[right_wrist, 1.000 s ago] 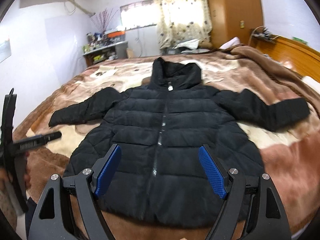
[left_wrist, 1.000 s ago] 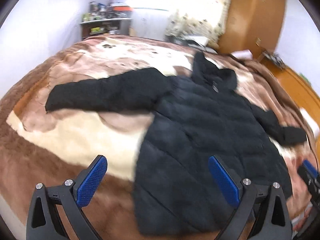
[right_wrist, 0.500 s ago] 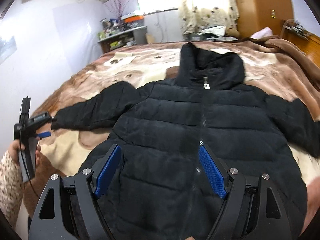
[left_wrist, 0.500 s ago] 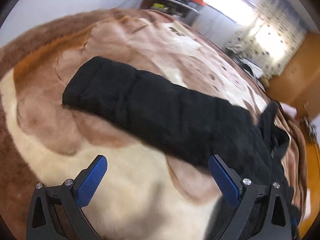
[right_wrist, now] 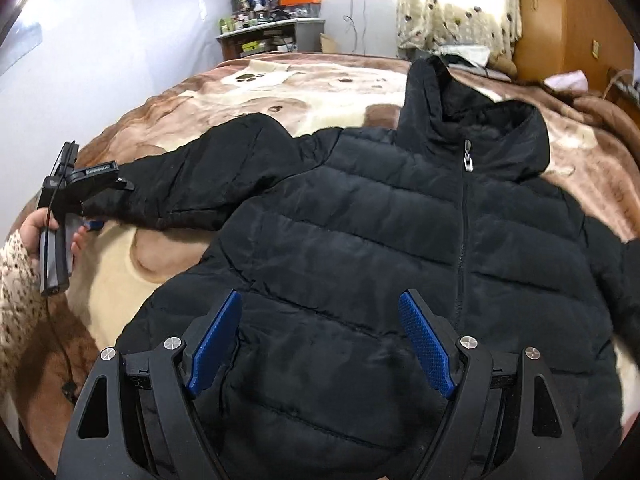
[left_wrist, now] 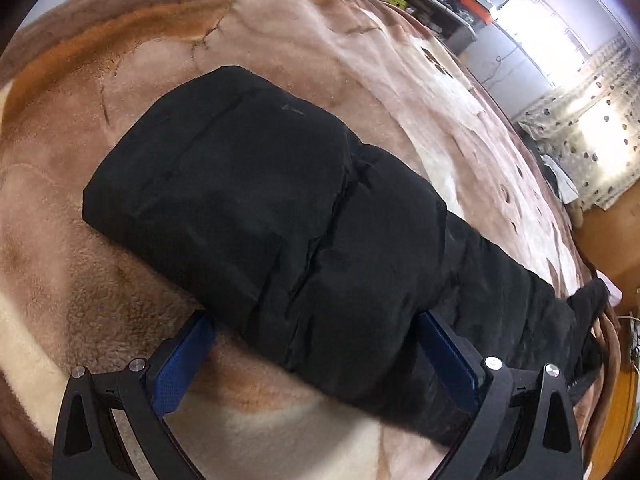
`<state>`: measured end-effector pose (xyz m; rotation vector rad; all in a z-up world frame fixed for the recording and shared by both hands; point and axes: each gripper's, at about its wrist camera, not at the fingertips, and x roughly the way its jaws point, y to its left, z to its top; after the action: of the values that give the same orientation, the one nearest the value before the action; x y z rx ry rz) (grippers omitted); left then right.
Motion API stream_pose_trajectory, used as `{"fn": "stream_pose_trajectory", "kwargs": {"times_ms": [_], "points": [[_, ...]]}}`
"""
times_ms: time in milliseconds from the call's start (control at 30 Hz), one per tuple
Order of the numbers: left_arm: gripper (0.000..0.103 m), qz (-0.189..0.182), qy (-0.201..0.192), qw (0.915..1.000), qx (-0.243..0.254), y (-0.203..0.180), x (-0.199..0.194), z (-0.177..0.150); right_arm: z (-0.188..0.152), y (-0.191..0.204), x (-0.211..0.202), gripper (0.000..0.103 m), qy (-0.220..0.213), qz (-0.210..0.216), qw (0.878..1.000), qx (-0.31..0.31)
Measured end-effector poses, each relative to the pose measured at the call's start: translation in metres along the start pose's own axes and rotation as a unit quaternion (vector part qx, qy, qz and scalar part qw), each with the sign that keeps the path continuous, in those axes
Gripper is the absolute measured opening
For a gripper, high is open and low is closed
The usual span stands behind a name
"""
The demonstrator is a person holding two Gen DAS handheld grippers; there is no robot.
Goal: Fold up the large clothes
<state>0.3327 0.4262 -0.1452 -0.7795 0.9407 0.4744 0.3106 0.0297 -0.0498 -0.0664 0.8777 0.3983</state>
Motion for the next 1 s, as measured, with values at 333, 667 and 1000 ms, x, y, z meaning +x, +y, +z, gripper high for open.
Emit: {"fn": "stream_pose_trajectory", "kwargs": {"times_ms": [333, 667, 1000], "points": [[0.056, 0.001, -0.022, 0.9988, -0.045, -0.013, -0.007, 0.007, -0.003, -0.015, -0.007, 0.081, -0.017, -0.023, 0.999, 0.022], [0.016, -0.016, -0.091, 0.9942, 0.054, -0.07, -0.067, -0.004, -0.005, -0.042, -0.036, 0.081, -0.048, -0.029, 0.996, 0.063], [0.016, -0.069, -0.161, 0.9554, 0.238, -0.194, -0.149, -0.066, -0.013, -0.077, -0.071, 0.081, -0.084, -0.044, 0.99, 0.107]]}}
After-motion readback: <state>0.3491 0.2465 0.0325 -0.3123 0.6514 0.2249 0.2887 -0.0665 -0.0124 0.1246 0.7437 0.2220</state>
